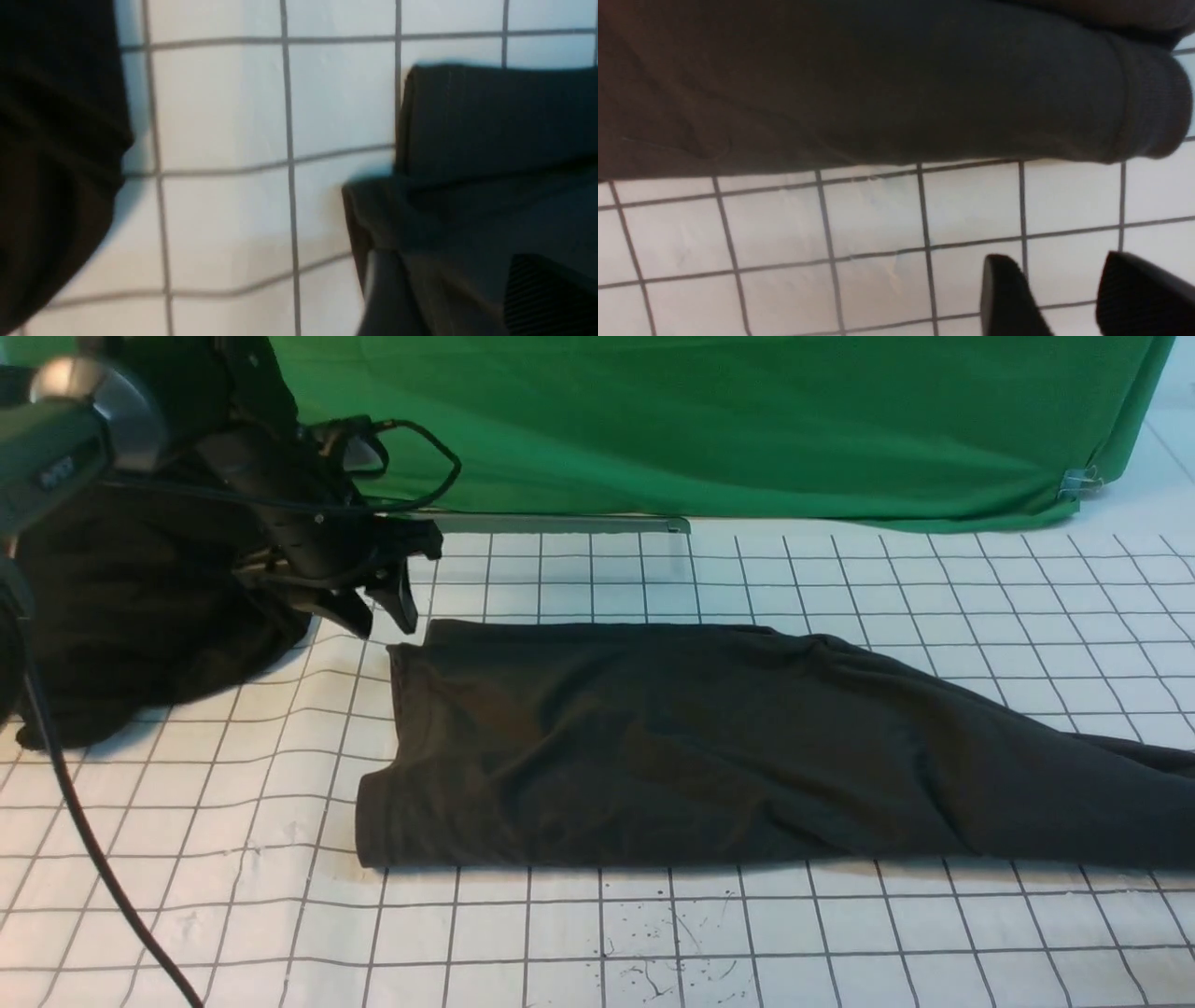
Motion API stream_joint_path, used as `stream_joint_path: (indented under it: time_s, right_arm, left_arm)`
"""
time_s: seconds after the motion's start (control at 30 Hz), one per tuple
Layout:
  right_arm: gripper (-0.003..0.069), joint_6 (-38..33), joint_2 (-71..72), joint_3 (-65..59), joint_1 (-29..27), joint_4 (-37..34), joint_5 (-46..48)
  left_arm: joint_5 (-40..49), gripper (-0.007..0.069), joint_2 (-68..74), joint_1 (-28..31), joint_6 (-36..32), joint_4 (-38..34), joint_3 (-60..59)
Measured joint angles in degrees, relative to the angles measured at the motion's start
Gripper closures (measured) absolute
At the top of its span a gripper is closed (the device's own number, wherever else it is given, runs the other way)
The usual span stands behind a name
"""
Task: Fold a long-sleeved shirt over a white checkered tablecloth.
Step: 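Pull the folded dark garment lengthwise by its ends to straighten it flat on the table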
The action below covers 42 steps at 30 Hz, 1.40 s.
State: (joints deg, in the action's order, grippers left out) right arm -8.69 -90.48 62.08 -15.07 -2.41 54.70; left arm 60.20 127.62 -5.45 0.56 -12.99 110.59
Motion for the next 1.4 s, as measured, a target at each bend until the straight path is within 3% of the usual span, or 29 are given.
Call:
stream_joint_path:
  time_s: [0.1,0.23,0.43,0.47,0.53,0.73,0.97,1.1,1.33,1.4]
  right_arm:
    - [0.0381,0.0,0.0,-0.1,0.0,0.0,-0.8]
    - [0.0381,0.0,0.0,-0.1,0.0,0.0,-1.2]
    - [0.0381,0.1,0.0,-0.1,0.0,0.0,-1.6]
    - [0.0380,0.1,0.0,-0.1,0.0,-0.1,-1.7]
    - [0.0379,0.1,0.0,-0.1,0.0,-0.1,-1.7]
    - [0.0379,0.1,0.0,-0.1,0.0,-0.2,-1.7]
    - [0.0379,0.1,0.0,-0.1,0.0,-0.2,-1.7]
    - [0.0378,0.1,0.0,-0.1,0.0,-0.2,-2.5]
    - [0.0358,0.1,-0.1,-0.1,0.0,-0.1,-7.3]
    - [0.0286,0.2,-0.7,-0.1,0.0,0.0,-9.0]
  left_arm:
    - [-2.2,0.0210,2.5,0.0,-1.1,-1.4,0.0]
    - [-3.4,0.0217,4.2,0.0,-1.2,-1.8,0.0]
    - [-3.5,0.0412,4.8,0.0,-1.5,-2.9,0.0]
    - [-3.1,0.0522,4.8,0.0,-1.6,-4.0,0.0]
    - [-2.1,0.0590,4.6,0.0,-1.7,-4.7,0.5]
    - [0.9,0.0610,2.8,0.0,-0.6,-5.3,5.0]
    - [0.9,0.0592,1.3,0.0,-0.6,-6.0,10.8]
    - [0.0,0.0526,3.8,0.0,1.2,-4.7,10.7]
    - [0.3,0.0335,6.9,0.0,2.4,-3.0,10.7]
    - [1.8,0.0259,6.9,0.0,2.4,-3.0,11.3]
